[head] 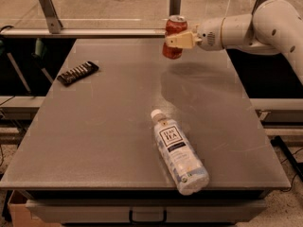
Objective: Move coke can near blue plastic bottle
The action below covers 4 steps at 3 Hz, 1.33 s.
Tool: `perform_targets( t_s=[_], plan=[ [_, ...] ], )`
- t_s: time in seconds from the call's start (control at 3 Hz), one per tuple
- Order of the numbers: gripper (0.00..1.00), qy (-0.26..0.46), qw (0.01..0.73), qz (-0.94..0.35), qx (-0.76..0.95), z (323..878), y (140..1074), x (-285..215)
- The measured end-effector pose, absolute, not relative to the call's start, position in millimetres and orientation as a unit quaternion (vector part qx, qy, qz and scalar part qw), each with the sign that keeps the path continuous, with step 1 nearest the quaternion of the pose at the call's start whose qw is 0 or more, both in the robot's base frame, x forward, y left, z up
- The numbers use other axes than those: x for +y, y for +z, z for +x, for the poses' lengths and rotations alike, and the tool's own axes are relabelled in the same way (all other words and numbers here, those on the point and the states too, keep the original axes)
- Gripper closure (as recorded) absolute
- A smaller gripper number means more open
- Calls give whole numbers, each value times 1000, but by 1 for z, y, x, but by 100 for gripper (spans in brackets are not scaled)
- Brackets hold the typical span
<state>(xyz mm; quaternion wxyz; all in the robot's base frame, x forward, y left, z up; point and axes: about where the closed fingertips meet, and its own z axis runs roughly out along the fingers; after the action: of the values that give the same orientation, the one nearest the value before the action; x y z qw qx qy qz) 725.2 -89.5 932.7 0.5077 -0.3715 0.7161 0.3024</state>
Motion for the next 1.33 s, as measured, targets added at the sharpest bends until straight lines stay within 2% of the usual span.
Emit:
perform_targets(
  t_s=[0.67, 1.33],
  plan=[
    [100, 366, 459, -424, 690, 614, 907, -64],
    [100, 384, 414, -473, 676, 557, 895, -66]
  ],
)
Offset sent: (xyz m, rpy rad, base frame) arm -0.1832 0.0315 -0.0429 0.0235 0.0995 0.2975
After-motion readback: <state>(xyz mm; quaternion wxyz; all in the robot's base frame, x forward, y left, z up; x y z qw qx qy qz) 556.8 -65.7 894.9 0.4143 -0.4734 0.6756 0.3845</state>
